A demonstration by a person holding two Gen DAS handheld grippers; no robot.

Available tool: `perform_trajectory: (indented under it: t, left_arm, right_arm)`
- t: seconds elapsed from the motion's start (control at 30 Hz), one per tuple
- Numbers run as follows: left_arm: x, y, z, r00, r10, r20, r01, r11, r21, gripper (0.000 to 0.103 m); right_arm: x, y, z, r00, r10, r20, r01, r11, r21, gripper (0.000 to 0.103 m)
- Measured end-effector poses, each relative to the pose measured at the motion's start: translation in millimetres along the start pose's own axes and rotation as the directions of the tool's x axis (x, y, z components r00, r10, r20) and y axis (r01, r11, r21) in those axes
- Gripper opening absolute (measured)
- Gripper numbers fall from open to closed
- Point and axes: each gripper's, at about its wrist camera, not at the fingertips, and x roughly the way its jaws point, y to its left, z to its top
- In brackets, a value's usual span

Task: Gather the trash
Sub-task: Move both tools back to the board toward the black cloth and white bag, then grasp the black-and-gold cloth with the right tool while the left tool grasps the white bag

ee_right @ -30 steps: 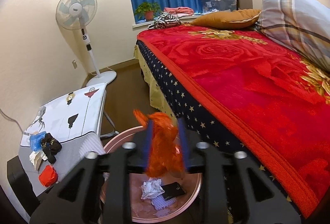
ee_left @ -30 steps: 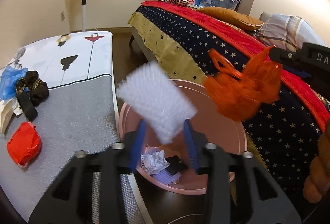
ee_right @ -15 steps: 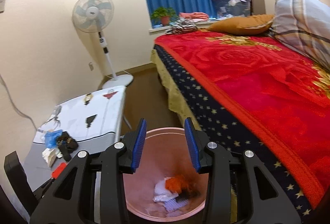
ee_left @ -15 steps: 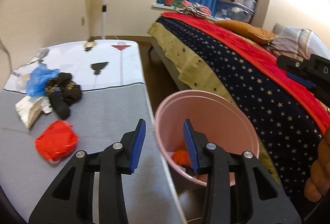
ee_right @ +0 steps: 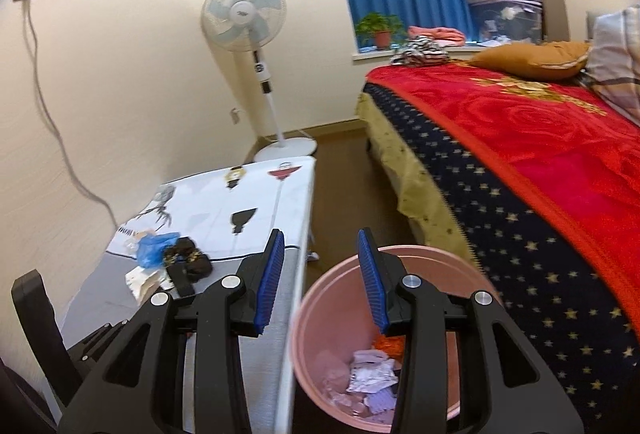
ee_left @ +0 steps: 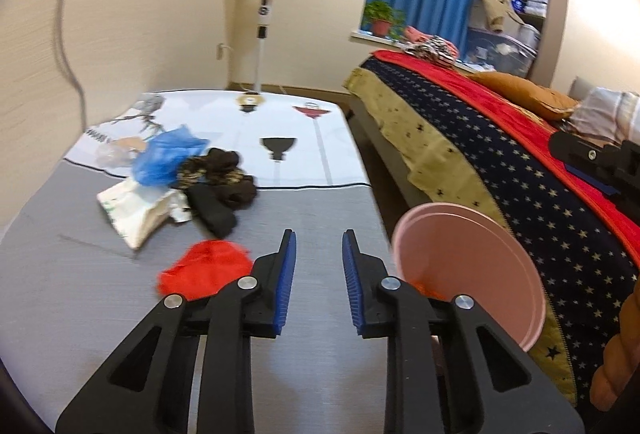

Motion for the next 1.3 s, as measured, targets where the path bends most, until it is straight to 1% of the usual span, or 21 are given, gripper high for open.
perform_trajectory:
  t: [0.23, 0.33, 0.47, 0.67, 0.87, 0.97, 1.03, 1.07, 1.2, 1.3]
  left_arm:
    - [-1.9, 32.1, 1.6, 0.997, 0.077, 0.018, -0.076, 0.996, -0.048, 0.021]
    - [-2.2, 43.5, 0.6, 0.994, 0.105, 0.021, -0.103, 0.992, -0.067, 0.021]
    - [-2.1, 57.4, 1.0, 0.989, 0.143, 0.026, -0.140, 0.986, -0.088, 0.021]
    - [4.8, 77.7, -0.5, 0.979, 0.205, 0.004, -0.203, 0.972, -0.121, 0.021]
    - [14.0, 95.1, -1.9, 0.968, 0.251, -0.014, -0.250, 0.955, -0.160, 0.021]
    - [20.2, 101.7, -2.1, 0.965, 0.262, -0.029, -0.263, 0.949, -0.176, 0.024]
    - [26.9, 107.2, -2.9, 0.963, 0.266, -0.045, -0.270, 0.944, -0.189, 0.035]
    - [30.3, 110.0, -3.1, 0.963, 0.266, -0.053, -0.271, 0.943, -0.195, 0.036]
    - [38.6, 119.7, -2.9, 0.962, 0.265, -0.071, -0.274, 0.937, -0.217, 0.037]
    - [44.6, 124.4, -0.8, 0.963, 0.259, -0.081, -0.271, 0.935, -0.230, 0.037]
  right_arm:
    - [19.8, 20.0, -3.7, 0.996, 0.086, -0.026, -0.085, 0.996, 0.005, 0.036]
    - [29.6, 31.8, -5.2, 0.992, 0.125, -0.035, -0.125, 0.992, -0.005, 0.032]
    - [43.5, 47.6, -9.1, 0.985, 0.165, -0.052, -0.167, 0.986, -0.025, 0.031]
    - [65.2, 68.9, -17.1, 0.973, 0.216, -0.081, -0.219, 0.975, -0.036, 0.030]
    - [89.8, 83.5, -25.0, 0.959, 0.260, -0.116, -0.265, 0.964, -0.028, 0.030]
    - [102.4, 90.5, -27.4, 0.952, 0.277, -0.129, -0.282, 0.959, -0.026, 0.030]
    - [113.1, 95.1, -29.2, 0.945, 0.294, -0.143, -0.300, 0.954, -0.021, 0.031]
    - [119.5, 98.1, -31.0, 0.942, 0.298, -0.152, -0.305, 0.952, -0.021, 0.031]
    - [143.1, 105.0, -37.7, 0.933, 0.307, -0.188, -0.315, 0.949, -0.013, 0.031]
    - [165.5, 110.8, -43.3, 0.920, 0.320, -0.225, -0.328, 0.945, 0.004, 0.036]
